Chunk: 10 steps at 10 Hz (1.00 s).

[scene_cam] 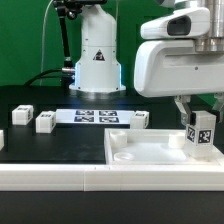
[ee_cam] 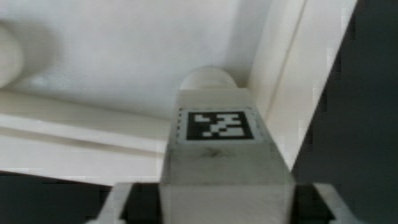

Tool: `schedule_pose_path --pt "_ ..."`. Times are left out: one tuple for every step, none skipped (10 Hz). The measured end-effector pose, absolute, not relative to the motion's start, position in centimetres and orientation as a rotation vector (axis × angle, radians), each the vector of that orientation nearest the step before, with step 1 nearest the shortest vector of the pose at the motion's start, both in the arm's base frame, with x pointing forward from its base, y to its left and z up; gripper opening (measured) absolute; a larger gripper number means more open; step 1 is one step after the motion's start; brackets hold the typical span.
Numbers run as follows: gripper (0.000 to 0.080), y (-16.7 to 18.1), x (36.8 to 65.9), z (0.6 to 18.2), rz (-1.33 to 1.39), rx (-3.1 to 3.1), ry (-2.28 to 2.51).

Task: Assemble one leg

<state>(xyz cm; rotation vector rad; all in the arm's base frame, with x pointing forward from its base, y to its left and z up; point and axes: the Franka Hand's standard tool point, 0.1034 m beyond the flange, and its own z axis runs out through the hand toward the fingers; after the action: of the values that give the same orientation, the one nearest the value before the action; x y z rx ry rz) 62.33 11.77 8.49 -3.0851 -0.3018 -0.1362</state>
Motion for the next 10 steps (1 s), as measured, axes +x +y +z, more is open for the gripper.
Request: schedule_pose_path --pt "0.029 11.77 62.33 8.49 -0.136 -3.085 -0.303" --pt "0.029 11.79 62.28 8.47 -0.128 -3.083 -0.196" --pt "0.029 11.75 62.25 8.45 -0.118 -3.072 0.0" --pt "0.029 11.66 62.27 8.46 -0.11 -3.058 0.192" --pt "0.029 11.58 62.28 8.45 -0.103 -3.037 0.363" --pt "0.029 11.5 62.29 8.43 -0.096 -3.011 0.519" --pt "0.029 11.55 62.26 8.39 -0.089 -2.982 0.658" --pt "0.0291 11.62 62.22 8.33 -0.08 -2.921 0.891" --pt "0.0291 11.7 62.23 8.32 -0.076 -2.859 1.081" --pt "0.0291 11.7 62.3 8.31 -0.074 -2.798 1.231"
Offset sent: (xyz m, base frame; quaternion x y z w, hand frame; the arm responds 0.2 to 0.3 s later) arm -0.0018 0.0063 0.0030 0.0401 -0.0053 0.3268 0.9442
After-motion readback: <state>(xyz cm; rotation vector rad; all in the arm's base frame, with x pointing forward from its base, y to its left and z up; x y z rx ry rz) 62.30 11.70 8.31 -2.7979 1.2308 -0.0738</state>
